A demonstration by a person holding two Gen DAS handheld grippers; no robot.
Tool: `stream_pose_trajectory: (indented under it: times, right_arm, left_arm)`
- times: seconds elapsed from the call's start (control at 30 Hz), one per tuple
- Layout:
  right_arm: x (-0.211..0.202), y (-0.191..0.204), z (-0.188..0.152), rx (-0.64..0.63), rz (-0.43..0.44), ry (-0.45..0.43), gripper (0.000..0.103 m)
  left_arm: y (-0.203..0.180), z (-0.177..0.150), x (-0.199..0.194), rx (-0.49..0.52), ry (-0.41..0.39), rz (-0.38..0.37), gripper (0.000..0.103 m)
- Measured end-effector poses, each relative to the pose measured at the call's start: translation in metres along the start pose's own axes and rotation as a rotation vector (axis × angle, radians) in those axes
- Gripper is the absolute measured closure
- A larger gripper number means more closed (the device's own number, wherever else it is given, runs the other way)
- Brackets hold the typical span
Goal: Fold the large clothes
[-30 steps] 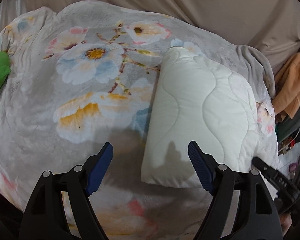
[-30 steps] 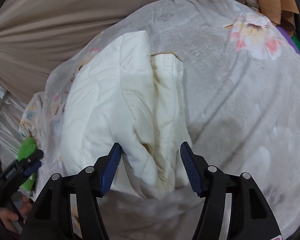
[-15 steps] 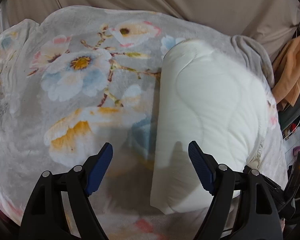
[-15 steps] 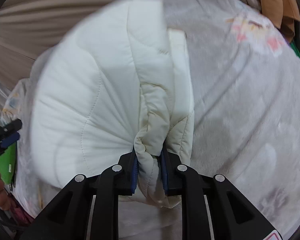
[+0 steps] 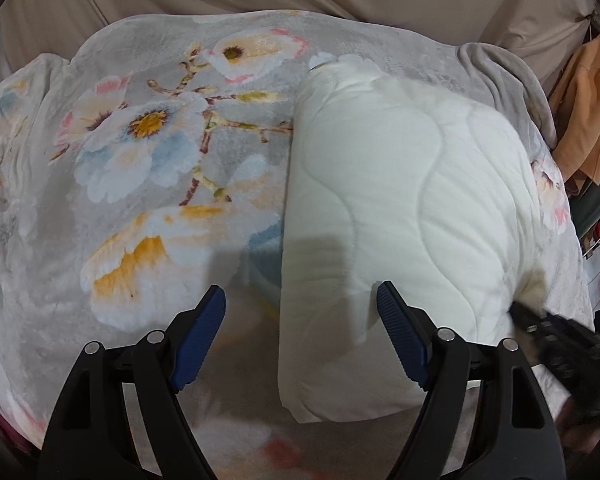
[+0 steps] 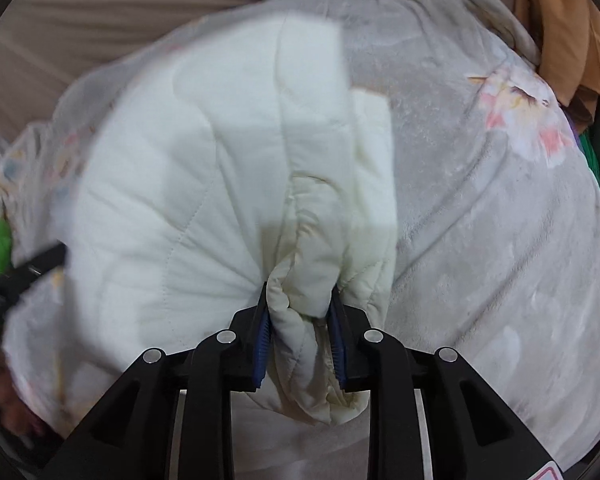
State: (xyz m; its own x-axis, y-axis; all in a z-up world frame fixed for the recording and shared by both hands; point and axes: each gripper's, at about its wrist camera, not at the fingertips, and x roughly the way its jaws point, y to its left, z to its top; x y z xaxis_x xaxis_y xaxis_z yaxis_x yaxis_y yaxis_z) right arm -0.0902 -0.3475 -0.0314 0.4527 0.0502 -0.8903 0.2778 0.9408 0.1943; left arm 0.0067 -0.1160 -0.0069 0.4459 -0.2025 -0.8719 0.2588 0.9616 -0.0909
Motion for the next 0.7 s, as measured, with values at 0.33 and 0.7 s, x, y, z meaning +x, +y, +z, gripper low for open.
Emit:
stream_pose_trajectory:
  times: [0.33,0.7]
  right_arm:
    - [-0.001,-0.027,0.0,0.147,0.081,0.015,0.033]
    - [0.051,-0.047,-0.01,0.312,0.226,0.125,0.008]
  left_arm:
    - [0.004,0.015,0.006,-0.091,0.015,-0.088,0.017]
    - [0.019,0.024,0.059,-0.256,0.079,-0.226,0.005]
